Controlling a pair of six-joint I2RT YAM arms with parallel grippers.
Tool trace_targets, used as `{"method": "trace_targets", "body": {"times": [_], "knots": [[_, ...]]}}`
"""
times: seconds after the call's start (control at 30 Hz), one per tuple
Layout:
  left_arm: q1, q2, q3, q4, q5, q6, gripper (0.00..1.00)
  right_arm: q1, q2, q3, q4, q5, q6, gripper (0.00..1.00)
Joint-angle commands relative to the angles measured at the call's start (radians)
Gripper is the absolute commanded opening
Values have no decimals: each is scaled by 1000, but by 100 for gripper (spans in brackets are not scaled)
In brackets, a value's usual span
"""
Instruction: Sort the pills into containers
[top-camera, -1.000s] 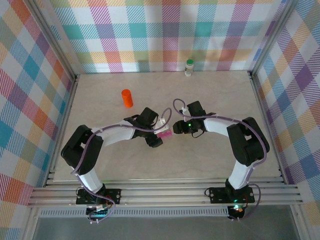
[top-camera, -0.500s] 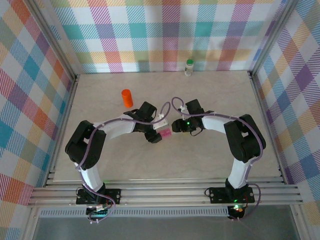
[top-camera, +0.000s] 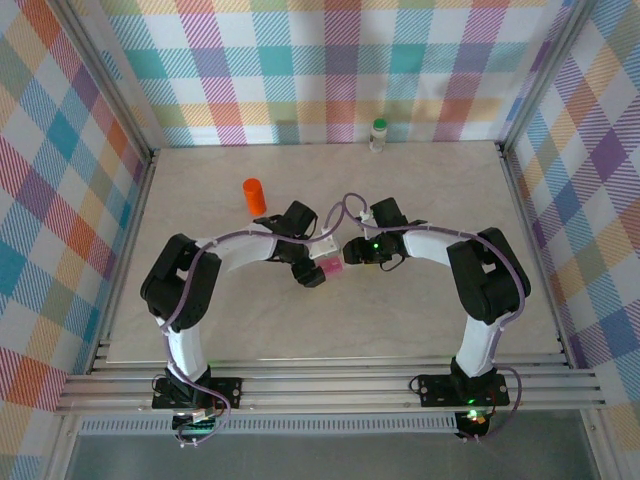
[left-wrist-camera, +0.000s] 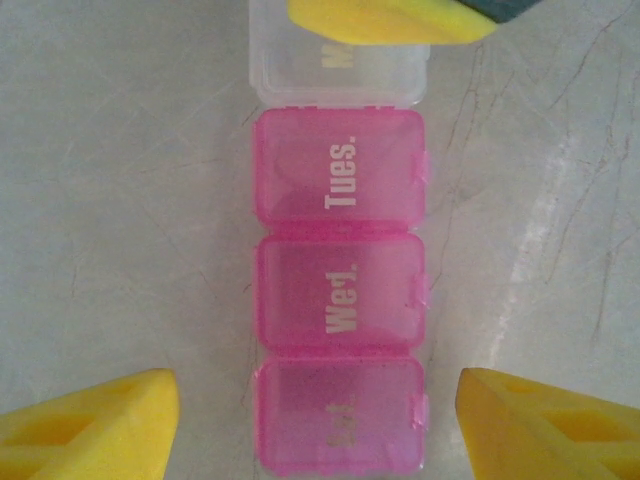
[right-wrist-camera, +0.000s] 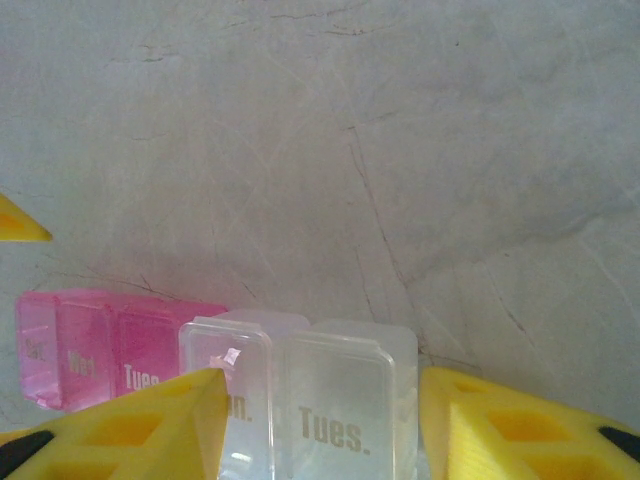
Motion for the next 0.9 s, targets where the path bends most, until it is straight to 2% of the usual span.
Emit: {"method": "trace_targets", "body": {"times": [0.0,0.17,0.37,0.57,0.73,0.87], "knots": [[6,39,48,-59,6,30,72,4,25,18,-38,-8,-18,52],[11,50,65,-67,1,46,65,4,27,20,-43,10,-19,52],[23,67,99,-153,40,63,41,5,44,31,-62,30,-22,52],[59,86,150,-261,118,53,41,13,66,47,-96,113,-36,52],[106,123,215,-371,237,39,41,15,84,56,-110,143,-40,52],[121,127,222,-400,255,44,43,15,95,61,-115,160,-44,52]]}}
